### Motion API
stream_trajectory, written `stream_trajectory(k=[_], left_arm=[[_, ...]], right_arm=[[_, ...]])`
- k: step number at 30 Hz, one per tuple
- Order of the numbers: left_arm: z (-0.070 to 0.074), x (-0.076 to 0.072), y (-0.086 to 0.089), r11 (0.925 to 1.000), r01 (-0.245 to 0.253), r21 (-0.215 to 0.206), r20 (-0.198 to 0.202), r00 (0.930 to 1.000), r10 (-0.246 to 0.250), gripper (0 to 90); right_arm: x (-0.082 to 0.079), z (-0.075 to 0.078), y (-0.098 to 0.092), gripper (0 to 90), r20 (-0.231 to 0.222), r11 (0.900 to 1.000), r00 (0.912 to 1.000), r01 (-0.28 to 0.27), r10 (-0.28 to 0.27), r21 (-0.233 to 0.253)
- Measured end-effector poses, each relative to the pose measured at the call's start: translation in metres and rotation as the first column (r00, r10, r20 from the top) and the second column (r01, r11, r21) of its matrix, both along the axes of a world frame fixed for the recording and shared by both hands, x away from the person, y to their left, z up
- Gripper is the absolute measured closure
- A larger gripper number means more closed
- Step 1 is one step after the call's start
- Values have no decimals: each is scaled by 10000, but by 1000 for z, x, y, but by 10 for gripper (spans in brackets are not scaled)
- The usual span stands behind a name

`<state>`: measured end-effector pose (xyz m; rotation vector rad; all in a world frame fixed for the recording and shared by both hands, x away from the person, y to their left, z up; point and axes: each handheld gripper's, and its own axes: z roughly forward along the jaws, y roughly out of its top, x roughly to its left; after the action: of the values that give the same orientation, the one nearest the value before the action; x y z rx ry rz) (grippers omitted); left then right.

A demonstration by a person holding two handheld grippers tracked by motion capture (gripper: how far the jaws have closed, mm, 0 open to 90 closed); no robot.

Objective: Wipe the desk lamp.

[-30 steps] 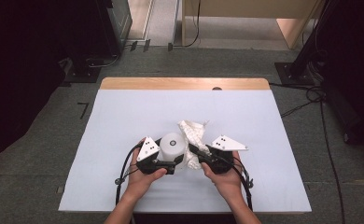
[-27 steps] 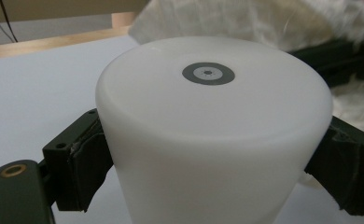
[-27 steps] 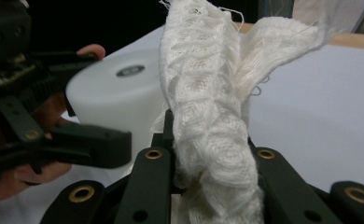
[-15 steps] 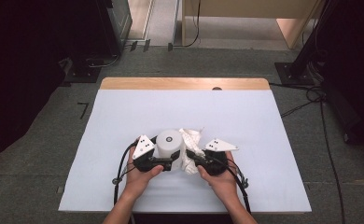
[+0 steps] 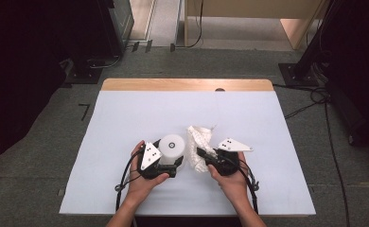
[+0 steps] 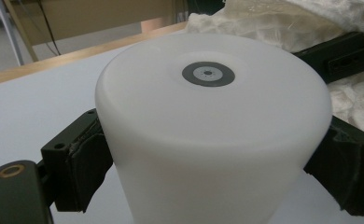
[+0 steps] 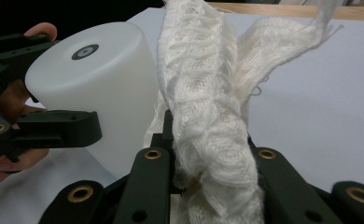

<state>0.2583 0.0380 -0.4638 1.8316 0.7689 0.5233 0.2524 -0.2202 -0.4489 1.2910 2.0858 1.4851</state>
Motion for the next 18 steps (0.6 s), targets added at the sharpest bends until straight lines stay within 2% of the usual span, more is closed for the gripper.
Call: stream_trajectory(k=[5, 7, 10, 12, 14, 15, 18], left_arm=[[-1, -1, 2, 10000, -61, -29, -273, 9996, 61, 53], [-2, -3, -1, 9996, -263, 76, -288, 9992, 265, 39], [-4, -7, -10, 9963, -820, 256, -278, 9962, 827, 34], [-5, -9, -17, 9903, -1313, 461, -279, 9908, 1326, 30], [-4, -11, -20, 9842, -1714, 443, -116, 9850, 1720, 36], [-4, -11, -19, 9829, -1804, 377, -104, 9834, 1809, 82], [-3, -10, -15, 9885, -1463, 373, -173, 9890, 1470, 85]], right_arm=[[-1, 1, -3, 759, 70, 10000, 9999, 88, -87, -45], [0, 2, -4, 759, 116, 9999, 9998, 133, -133, -35], [-1, 2, -4, 758, 67, 9999, 9999, 112, -111, -23], [-1, 2, -4, 758, 80, 10000, 9999, 88, -88, -34], [-1, 2, -3, 758, 82, 9999, 9999, 84, -83, -58], [-1, 2, -3, 758, 99, 9999, 9999, 80, -79, -65], [-3, 3, -3, 758, 142, 10000, 9999, 51, -50, -56]])
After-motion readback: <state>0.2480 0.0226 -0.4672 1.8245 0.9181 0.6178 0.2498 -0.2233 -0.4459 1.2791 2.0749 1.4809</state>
